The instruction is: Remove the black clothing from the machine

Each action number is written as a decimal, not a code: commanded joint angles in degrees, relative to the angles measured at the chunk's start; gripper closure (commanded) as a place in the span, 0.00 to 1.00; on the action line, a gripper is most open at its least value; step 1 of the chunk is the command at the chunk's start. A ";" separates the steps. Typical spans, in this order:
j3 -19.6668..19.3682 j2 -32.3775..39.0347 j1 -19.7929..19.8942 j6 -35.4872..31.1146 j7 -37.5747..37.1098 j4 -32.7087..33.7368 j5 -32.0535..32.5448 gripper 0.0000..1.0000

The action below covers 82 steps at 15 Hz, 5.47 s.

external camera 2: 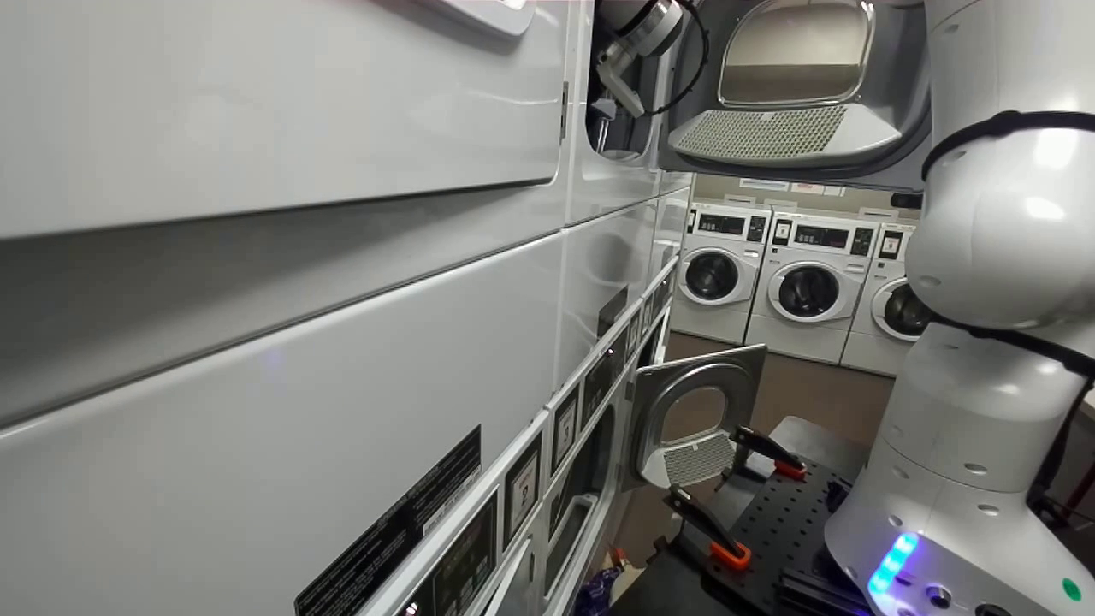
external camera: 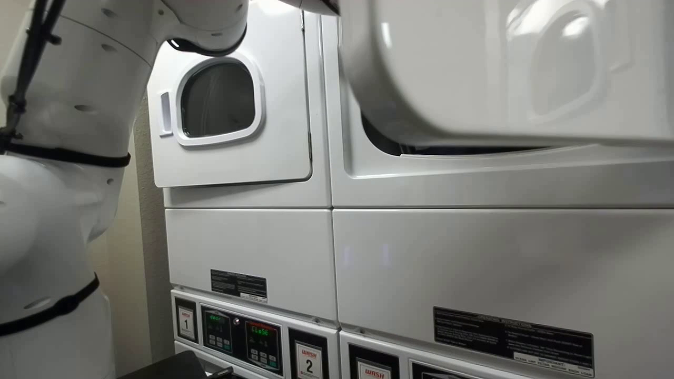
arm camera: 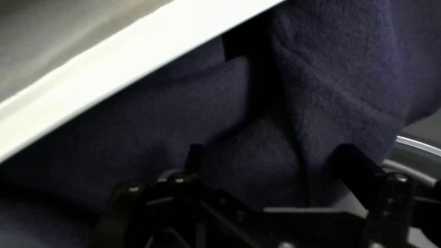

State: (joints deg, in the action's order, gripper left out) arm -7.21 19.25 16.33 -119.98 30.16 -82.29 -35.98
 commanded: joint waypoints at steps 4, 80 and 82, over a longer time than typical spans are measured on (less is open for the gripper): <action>3.98 4.46 1.25 -2.62 1.65 1.09 -0.25 0.00; -5.90 -11.08 -4.34 -12.06 -18.72 -68.85 59.64 0.94; -6.30 -9.82 -3.42 -15.36 -18.90 -66.71 55.92 0.93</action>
State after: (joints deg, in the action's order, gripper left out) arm -12.85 7.17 11.33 -131.65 12.89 -152.32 23.58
